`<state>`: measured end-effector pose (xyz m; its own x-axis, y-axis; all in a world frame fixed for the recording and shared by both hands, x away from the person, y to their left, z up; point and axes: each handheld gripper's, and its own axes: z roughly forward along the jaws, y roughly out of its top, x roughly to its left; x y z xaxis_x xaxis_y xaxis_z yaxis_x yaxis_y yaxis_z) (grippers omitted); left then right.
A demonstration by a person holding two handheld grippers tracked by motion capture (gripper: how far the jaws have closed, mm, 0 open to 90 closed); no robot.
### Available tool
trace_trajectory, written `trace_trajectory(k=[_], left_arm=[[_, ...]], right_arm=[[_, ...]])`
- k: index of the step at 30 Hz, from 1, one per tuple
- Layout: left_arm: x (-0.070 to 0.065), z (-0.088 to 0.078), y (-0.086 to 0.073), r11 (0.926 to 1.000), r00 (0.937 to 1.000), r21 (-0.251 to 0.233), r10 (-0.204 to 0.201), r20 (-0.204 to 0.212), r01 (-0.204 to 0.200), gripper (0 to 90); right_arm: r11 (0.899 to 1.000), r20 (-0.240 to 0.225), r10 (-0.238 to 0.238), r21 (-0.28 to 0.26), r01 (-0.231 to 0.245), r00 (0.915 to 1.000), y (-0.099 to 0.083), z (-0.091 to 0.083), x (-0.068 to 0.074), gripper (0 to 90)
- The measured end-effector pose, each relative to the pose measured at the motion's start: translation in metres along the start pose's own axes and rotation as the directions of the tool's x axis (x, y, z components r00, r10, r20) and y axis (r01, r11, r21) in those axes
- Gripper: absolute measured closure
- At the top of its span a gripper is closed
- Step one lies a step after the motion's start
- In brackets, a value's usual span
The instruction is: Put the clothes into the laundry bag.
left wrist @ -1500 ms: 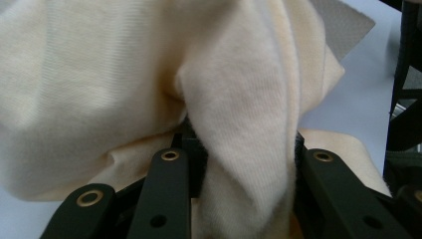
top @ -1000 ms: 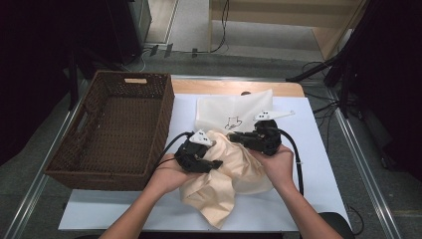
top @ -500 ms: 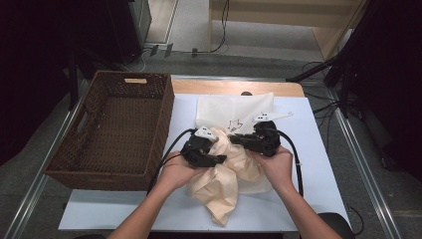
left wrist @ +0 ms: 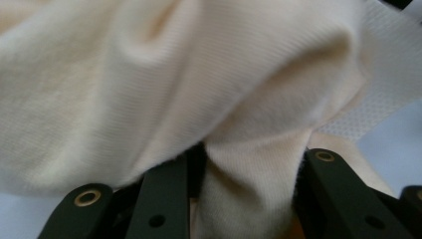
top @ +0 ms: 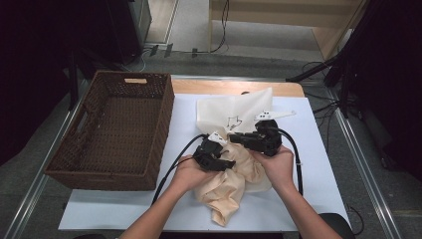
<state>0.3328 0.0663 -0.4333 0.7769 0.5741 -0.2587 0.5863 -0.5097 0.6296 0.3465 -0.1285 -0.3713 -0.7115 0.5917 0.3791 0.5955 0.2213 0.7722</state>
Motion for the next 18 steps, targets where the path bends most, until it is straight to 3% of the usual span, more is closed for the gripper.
trace_trajectory(k=[3, 5, 7, 14, 18], left_arm=[[0.003, 0.003, -0.001, 0.9999, 0.9999, 0.001, -0.016, 0.007, 0.016, 66.1], [0.005, 0.003, -0.001, 0.9999, 0.9998, -0.001, -0.013, 0.013, 0.013, 63.4], [0.006, 0.000, -0.001, 1.0000, 0.9998, -0.008, -0.006, 0.018, 0.006, 60.1], [0.007, -0.009, 0.001, 0.9999, 0.9992, -0.002, 0.016, 0.038, -0.016, 36.8], [0.009, -0.018, 0.003, 0.9998, 0.9991, -0.016, -0.013, 0.040, 0.014, 25.0]], right_arm=[[1.000, 0.000, -0.003, 0.004, 0.003, 1.0000, -0.001, -0.001, -0.003, 87.2], [0.999, 0.036, -0.038, 0.031, 0.037, 0.9986, -0.004, 0.003, -0.005, 87.1], [0.998, 0.055, -0.041, 0.048, 0.038, 0.9976, -0.008, 0.006, -0.009, 87.1], [0.998, 0.053, -0.019, 0.055, 0.017, 0.9984, -0.012, 0.005, -0.018, 87.0], [0.998, 0.048, -0.015, 0.061, 0.012, 0.9987, -0.012, 0.006, -0.020, 86.9]])
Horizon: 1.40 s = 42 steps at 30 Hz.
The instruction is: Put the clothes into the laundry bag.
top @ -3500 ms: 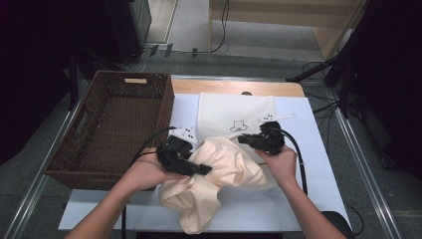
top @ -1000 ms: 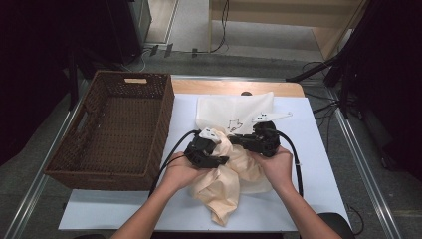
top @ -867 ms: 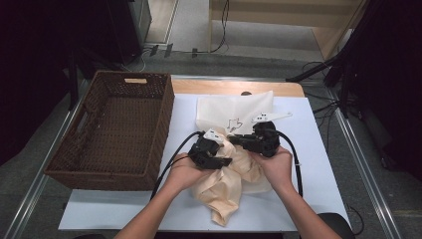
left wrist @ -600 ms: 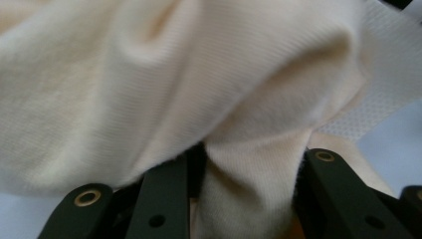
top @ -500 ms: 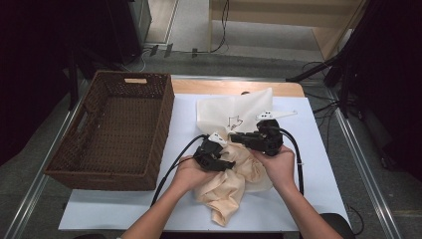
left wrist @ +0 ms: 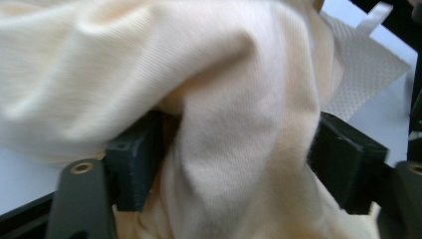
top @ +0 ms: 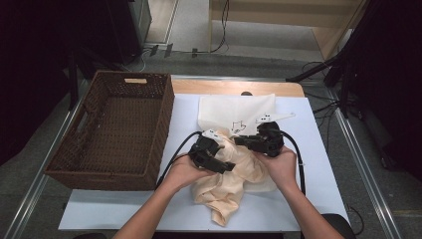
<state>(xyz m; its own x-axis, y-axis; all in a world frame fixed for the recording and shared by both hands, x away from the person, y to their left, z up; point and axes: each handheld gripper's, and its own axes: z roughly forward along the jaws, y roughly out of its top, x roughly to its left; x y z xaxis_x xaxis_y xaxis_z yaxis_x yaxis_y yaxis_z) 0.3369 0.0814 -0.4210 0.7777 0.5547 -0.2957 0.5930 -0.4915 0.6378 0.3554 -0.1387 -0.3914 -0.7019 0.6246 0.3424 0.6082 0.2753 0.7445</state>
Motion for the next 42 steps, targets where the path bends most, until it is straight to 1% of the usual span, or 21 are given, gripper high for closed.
trace_trajectory(k=[3, 6, 8, 10, 11, 14, 15, 17, 18, 20, 22, 24, 25, 27, 28, 29, 33, 34, 36, 37, 42], left_arm=[[0.000, -0.010, 0.000, 1.0000, 1.0000, -0.009, 0.003, -0.006, -0.003, 23.9], [0.001, -0.021, 0.000, 0.9995, 0.9999, -0.030, -0.009, 0.012, 0.009, 23.5], [0.001, -0.029, -0.001, 0.9995, 0.9999, -0.030, -0.011, 0.012, 0.012, 24.0], [0.002, -0.036, -0.003, 0.9993, 0.9996, -0.035, -0.014, 0.026, 0.014, 26.3], [0.002, -0.039, -0.004, 0.9993, 0.9993, -0.034, -0.011, 0.035, 0.012, 30.0], [0.001, -0.050, -0.008, 0.9986, 0.9998, -0.052, 0.011, -0.015, -0.011, 37.2], [0.001, -0.053, -0.010, 0.9977, 0.9995, -0.065, 0.014, -0.029, -0.016, 41.7], [0.004, -0.058, -0.011, 0.9976, 0.9999, -0.069, 0.001, -0.012, -0.002, 52.4], [0.005, -0.059, -0.012, 0.9980, 0.9998, -0.062, -0.014, -0.016, 0.013, 54.5], [0.007, -0.060, -0.015, 0.9977, 0.9983, -0.068, -0.010, -0.057, 0.006, 67.1], [0.010, -0.055, -0.018, 0.9971, 0.9969, -0.070, -0.033, -0.072, 0.028, 80.1], [0.013, -0.048, -0.019, 0.9967, 0.9946, -0.074, -0.042, -0.095, 0.035, 87.5], [0.014, -0.044, -0.019, 0.9963, 0.9934, -0.075, -0.050, -0.103, 0.042, 88.9], [0.014, -0.034, -0.016, 0.9960, 0.9919, -0.084, -0.041, -0.120, 0.031, 90.0], [0.013, -0.030, -0.014, 0.9967, 0.9920, -0.076, -0.039, -0.120, 0.030, 90.0], [0.013, -0.026, -0.013, 0.9968, 0.9928, -0.073, -0.040, -0.113, 0.032, 90.0], [0.004, -0.010, -0.008, 0.9965, 0.9958, -0.084, -0.011, -0.091, 0.003, 90.0], [0.001, -0.008, -0.007, 0.9968, 0.9953, -0.079, 0.004, -0.097, -0.012, 90.0], [-0.003, -0.004, -0.005, 0.9963, 0.9964, -0.085, 0.003, -0.085, -0.010, 90.0], [-0.005, -0.004, -0.004, 0.9963, 0.9959, -0.085, 0.008, -0.090, -0.016, 90.0], [-0.015, 0.003, 0.001, 0.9961, 0.9970, -0.080, 0.030, -0.071, -0.036, 90.0]], right_arm=[[1.000, -0.001, 0.003, 0.003, -0.003, 1.0000, 0.000, 0.000, -0.001, 86.9], [1.000, -0.002, 0.006, 0.003, -0.006, 1.0000, 0.000, 0.000, -0.004, 86.9], [1.000, -0.004, 0.015, 0.002, -0.015, 0.9999, 0.000, -0.001, -0.005, 86.8], [1.000, -0.006, 0.017, 0.004, -0.017, 0.9998, 0.000, -0.001, -0.005, 86.8], [1.000, -0.003, 0.017, 0.004, -0.017, 0.9999, 0.000, -0.002, -0.005, 86.8], [1.000, -0.001, 0.017, 0.004, -0.017, 0.9999, 0.000, -0.002, -0.006, 86.8], [1.000, -0.002, 0.018, 0.003, -0.018, 0.9998, 0.000, -0.002, -0.006, 86.8], [1.000, -0.002, 0.019, 0.002, -0.019, 0.9998, 0.000, -0.002, -0.006, 86.8], [1.000, -0.002, 0.019, 0.002, -0.019, 0.9998, 0.000, -0.002, -0.006, 86.7], [1.000, -0.003, 0.018, 0.002, -0.018, 0.9998, 0.000, -0.002, -0.006, 86.7], [1.000, -0.002, 0.016, 0.003, -0.016, 0.9999, 0.000, -0.002, -0.006, 86.7], [1.000, -0.003, 0.013, 0.003, -0.013, 0.9999, 0.000, -0.002, -0.006, 86.7], [1.000, -0.004, 0.012, 0.003, -0.012, 0.9999, 0.000, -0.002, -0.006, 86.7], [1.000, -0.007, 0.013, 0.007, -0.013, 0.9999, 0.001, -0.002, -0.005, 86.7], [1.000, -0.008, 0.011, 0.003, -0.011, 0.9999, 0.001, -0.002, -0.005, 86.7], [1.000, -0.008, 0.012, 0.002, -0.012, 0.9999, 0.001, -0.002, -0.005, 86.7], [1.000, -0.010, 0.013, -0.001, -0.013, 0.9999, 0.001, -0.002, -0.006, 86.7], [1.000, -0.009, 0.014, 0.000, -0.014, 0.9999, 0.001, -0.001, -0.005, 86.7], [1.000, -0.010, 0.010, 0.002, -0.010, 0.9999, 0.001, -0.001, -0.005, 86.7], [1.000, -0.012, 0.012, 0.005, -0.012, 0.9999, 0.001, -0.001, -0.004, 86.7], [1.000, -0.018, 0.012, 0.003, -0.012, 0.9998, 0.002, 0.000, -0.001, 86.7]])
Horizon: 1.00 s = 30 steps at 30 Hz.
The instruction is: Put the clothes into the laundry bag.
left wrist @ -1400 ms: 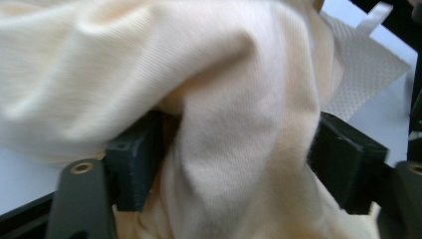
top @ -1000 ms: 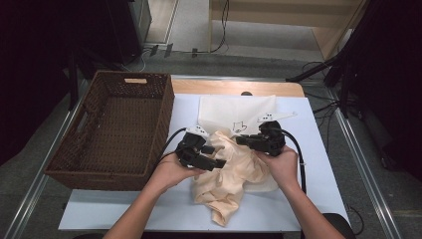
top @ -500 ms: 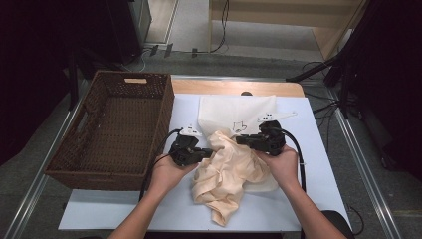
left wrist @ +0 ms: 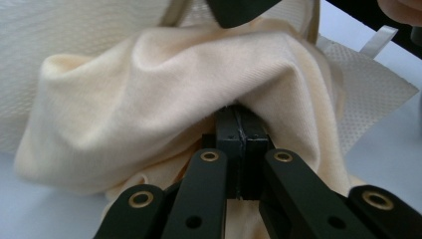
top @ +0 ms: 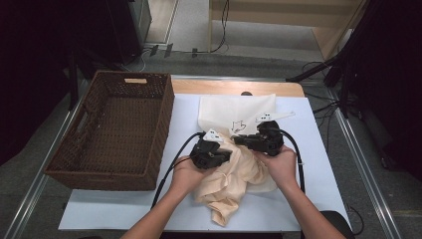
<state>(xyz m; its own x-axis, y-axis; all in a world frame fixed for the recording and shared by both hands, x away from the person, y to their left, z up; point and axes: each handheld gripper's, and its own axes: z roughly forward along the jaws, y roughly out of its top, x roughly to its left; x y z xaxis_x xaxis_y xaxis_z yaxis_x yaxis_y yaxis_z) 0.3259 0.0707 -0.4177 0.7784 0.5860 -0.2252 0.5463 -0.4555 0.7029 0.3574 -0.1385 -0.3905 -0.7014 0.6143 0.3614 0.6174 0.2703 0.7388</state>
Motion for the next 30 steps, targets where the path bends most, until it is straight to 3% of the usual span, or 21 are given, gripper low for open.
trace_trajectory(k=[11, 15, 20, 23, 27, 30], left_arm=[[-0.012, 0.006, 0.011, 0.9986, 0.9997, -0.051, 0.015, 0.019, -0.014, 90.0], [-0.010, 0.006, 0.011, 0.9989, 0.9994, -0.046, 0.000, 0.034, 0.002, 90.0], [-0.013, 0.022, 0.014, 0.9989, 0.9991, -0.046, -0.005, 0.042, 0.007, 90.0], [-0.014, 0.034, 0.015, 0.9991, 0.9996, -0.043, -0.002, 0.027, 0.003, 90.0], [-0.010, 0.048, 0.017, 0.9987, 0.9994, -0.037, -0.034, 0.007, 0.034, 90.0], [-0.009, 0.056, 0.022, 0.9996, 0.9995, -0.015, -0.026, -0.020, 0.026, 90.0]], right_arm=[[1.000, -0.032, -0.014, -0.025, 0.014, 0.9994, 0.000, -0.007, 0.007, 86.8], [1.000, -0.028, -0.017, -0.023, 0.017, 0.9994, -0.003, -0.011, 0.008, 86.8], [1.000, -0.007, -0.021, -0.023, 0.021, 0.9998, -0.006, -0.017, 0.008, 86.8], [1.000, 0.002, -0.003, -0.018, 0.003, 1.0000, -0.010, -0.019, 0.001, 86.8], [0.999, -0.034, 0.026, -0.028, -0.027, 0.9991, -0.012, -0.022, -0.006, 87.3], [1.000, -0.029, 0.020, -0.017, -0.020, 0.9994, -0.013, -0.024, -0.004, 87.6]])
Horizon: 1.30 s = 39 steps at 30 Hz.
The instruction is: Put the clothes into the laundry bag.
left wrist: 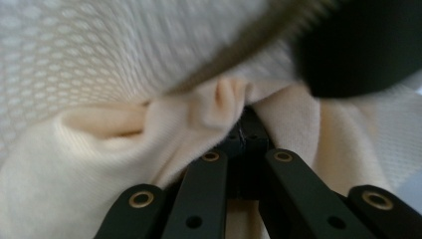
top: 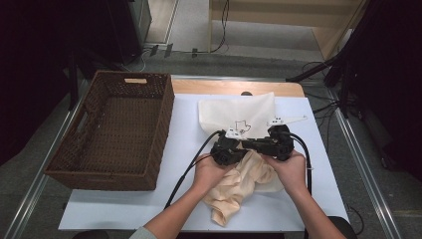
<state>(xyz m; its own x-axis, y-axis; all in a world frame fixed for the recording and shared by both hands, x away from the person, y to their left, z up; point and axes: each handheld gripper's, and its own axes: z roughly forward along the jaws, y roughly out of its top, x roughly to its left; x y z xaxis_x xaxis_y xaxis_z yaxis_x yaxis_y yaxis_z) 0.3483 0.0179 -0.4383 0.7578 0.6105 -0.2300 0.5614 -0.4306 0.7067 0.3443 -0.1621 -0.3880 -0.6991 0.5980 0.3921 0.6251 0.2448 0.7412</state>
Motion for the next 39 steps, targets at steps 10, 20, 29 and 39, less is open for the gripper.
trace_trajectory(k=[10, 20, 29, 39], left_arm=[[0.010, -0.008, 0.004, 0.9994, 0.9987, 0.031, -0.018, 0.048, 0.016, 90.0], [0.015, -0.043, 0.000, 0.9993, 0.9955, 0.037, -0.002, 0.095, -0.001, 84.2], [0.031, -0.065, -0.008, 0.9971, 0.9879, 0.075, -0.022, 0.154, 0.010, 39.5], [0.049, -0.076, -0.016, 0.9991, 0.9945, 0.037, -0.025, 0.102, 0.022, 46.8]], right_arm=[[1.000, 0.024, -0.009, 0.010, 0.009, 0.9997, -0.005, -0.005, -0.006, 87.8], [1.000, 0.030, 0.003, 0.005, -0.003, 0.9995, -0.005, -0.006, -0.011, 87.6], [1.000, 0.026, 0.007, 0.006, -0.007, 0.9996, -0.005, -0.006, -0.013, 87.5], [1.000, 0.026, 0.004, 0.006, -0.004, 0.9997, -0.004, -0.006, -0.013, 87.5]])
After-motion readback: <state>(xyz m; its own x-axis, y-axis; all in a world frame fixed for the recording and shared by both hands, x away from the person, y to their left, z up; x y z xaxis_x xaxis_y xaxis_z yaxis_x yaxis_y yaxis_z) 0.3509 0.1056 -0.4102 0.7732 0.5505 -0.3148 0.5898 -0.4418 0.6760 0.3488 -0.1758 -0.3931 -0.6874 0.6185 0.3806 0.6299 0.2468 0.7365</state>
